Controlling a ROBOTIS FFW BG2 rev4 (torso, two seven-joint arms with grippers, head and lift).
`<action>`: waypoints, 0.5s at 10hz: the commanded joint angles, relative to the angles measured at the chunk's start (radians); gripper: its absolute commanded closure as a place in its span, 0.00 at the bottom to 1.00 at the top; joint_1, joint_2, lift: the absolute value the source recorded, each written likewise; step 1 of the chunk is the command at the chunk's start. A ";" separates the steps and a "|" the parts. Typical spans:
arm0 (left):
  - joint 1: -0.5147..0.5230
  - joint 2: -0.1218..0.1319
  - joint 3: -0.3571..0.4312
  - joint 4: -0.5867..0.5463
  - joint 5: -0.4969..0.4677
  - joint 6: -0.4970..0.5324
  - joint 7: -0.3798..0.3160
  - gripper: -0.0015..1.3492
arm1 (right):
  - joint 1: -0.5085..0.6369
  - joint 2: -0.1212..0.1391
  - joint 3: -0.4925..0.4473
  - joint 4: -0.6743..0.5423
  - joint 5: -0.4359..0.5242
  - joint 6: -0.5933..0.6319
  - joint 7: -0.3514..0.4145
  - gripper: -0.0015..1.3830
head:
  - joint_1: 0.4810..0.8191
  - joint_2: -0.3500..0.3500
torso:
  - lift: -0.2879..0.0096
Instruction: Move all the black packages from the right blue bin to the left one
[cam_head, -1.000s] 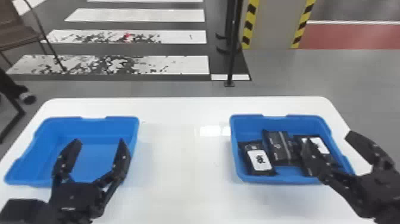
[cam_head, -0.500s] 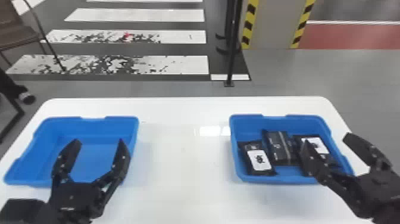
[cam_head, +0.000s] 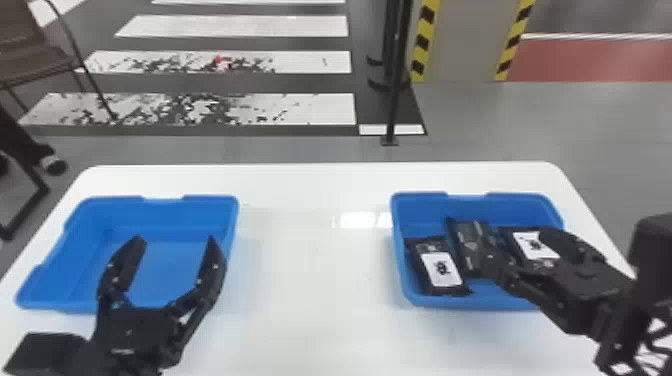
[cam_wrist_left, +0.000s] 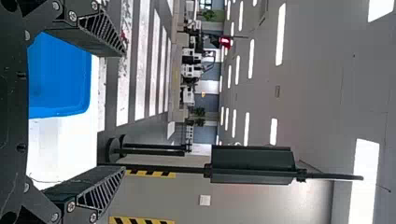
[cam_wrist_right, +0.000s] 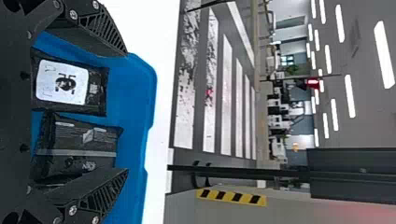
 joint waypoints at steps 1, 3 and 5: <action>-0.002 0.001 0.000 0.000 0.000 0.013 -0.005 0.14 | -0.094 -0.019 0.040 0.032 0.002 0.181 -0.001 0.11 | 0.63 0.52 | 0.45; -0.002 0.001 0.000 0.000 0.006 0.020 -0.012 0.14 | -0.183 -0.045 0.087 0.047 0.012 0.346 0.002 0.12 | 0.63 0.55 | 0.45; -0.002 0.004 0.002 0.002 0.012 0.030 -0.017 0.14 | -0.244 -0.048 0.113 0.089 0.023 0.427 0.001 0.12 | 0.63 0.57 | 0.45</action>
